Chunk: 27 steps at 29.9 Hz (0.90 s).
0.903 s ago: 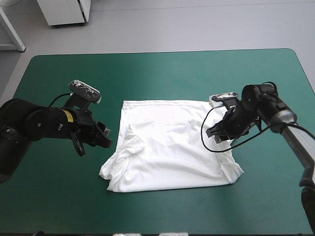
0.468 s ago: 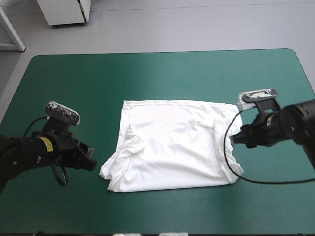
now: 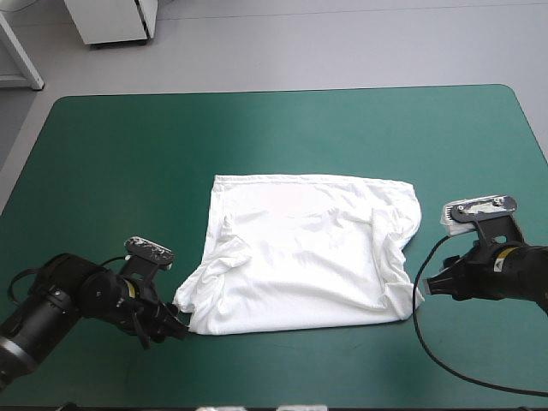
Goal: Fold the cloth
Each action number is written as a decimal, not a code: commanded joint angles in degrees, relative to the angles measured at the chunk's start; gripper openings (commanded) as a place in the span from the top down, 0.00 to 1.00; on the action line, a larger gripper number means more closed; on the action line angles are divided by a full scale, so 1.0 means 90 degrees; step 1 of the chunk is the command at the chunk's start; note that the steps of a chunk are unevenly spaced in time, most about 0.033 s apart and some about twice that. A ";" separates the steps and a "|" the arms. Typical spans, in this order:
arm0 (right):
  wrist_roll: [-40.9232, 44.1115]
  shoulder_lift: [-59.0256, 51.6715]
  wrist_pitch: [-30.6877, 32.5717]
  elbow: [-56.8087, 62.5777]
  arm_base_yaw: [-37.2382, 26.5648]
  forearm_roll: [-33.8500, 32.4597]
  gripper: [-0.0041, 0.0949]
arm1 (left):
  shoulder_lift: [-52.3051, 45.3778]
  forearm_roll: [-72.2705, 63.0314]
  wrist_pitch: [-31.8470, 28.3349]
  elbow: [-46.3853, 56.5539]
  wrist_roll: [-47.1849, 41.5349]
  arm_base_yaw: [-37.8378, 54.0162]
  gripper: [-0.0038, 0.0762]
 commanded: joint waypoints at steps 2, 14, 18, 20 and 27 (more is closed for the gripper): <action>-0.0001 -0.0036 -0.0003 -0.0151 0.0006 -0.0107 0.45 | 0.0402 -0.0565 -0.0472 -0.0014 -0.0032 -0.0028 0.37; -0.0001 -0.0025 -0.0003 -0.0151 0.0006 -0.0300 0.45 | 0.1527 -0.0986 -0.1127 -0.0014 0.0053 -0.0476 0.37; -0.0001 -0.0025 -0.0015 -0.0151 0.0006 -0.0318 0.45 | 0.1991 -0.0820 -0.1357 -0.0014 -0.0037 -0.0585 0.37; -0.0001 -0.0025 -0.0079 -0.0151 0.0006 -0.0354 0.45 | 0.2235 -0.0861 -0.1545 -0.0014 -0.0037 -0.0585 0.37; 0.0078 0.0242 -0.0250 0.0018 0.0006 -0.0131 0.45 | 0.3127 -0.0943 -0.1904 -0.0014 -0.0013 -0.0585 0.39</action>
